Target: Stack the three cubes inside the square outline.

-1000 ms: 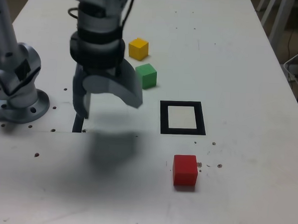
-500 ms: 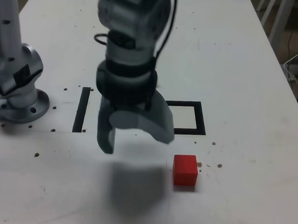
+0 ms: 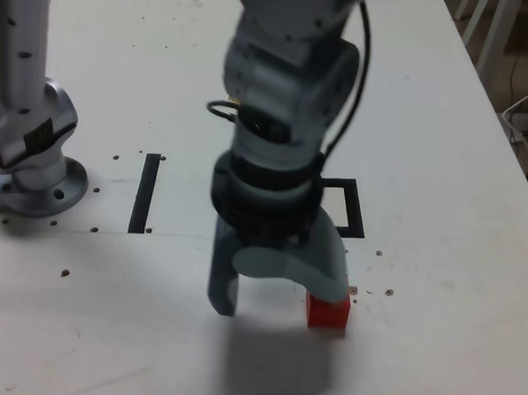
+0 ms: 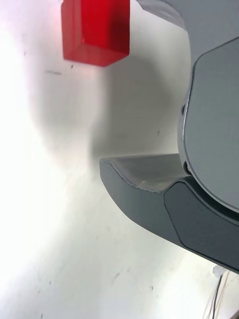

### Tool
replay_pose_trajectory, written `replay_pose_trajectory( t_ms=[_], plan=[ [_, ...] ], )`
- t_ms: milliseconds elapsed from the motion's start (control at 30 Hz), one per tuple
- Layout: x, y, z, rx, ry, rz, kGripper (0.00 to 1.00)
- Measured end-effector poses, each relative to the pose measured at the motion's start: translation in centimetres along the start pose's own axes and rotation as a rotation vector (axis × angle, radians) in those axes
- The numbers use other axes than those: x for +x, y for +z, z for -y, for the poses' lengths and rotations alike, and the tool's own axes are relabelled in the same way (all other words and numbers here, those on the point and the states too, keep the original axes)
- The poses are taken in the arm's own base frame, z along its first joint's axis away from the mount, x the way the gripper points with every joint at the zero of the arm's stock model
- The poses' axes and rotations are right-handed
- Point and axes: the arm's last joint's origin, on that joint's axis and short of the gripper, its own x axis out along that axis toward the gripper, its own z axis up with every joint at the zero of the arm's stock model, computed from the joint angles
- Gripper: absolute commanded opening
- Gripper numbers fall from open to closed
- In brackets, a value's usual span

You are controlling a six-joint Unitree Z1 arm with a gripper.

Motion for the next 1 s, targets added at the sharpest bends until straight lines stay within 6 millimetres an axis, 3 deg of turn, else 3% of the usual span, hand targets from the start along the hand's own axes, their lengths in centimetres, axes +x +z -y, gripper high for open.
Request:
replay_pose_trajectory(
  t_ms=[333,767,867,1000],
  plan=[
    [0.9,2.9,1.3,0.026,-0.004,-0.003,0.99],
    [2.0,5.5,-0.8,0.027,-0.012,-0.029,0.96],
    [2.1,5.7,-1.1,0.029,-0.019,-0.034,0.92],
    [2.4,5.9,-1.2,0.032,-0.025,-0.041,0.75]
  ],
)
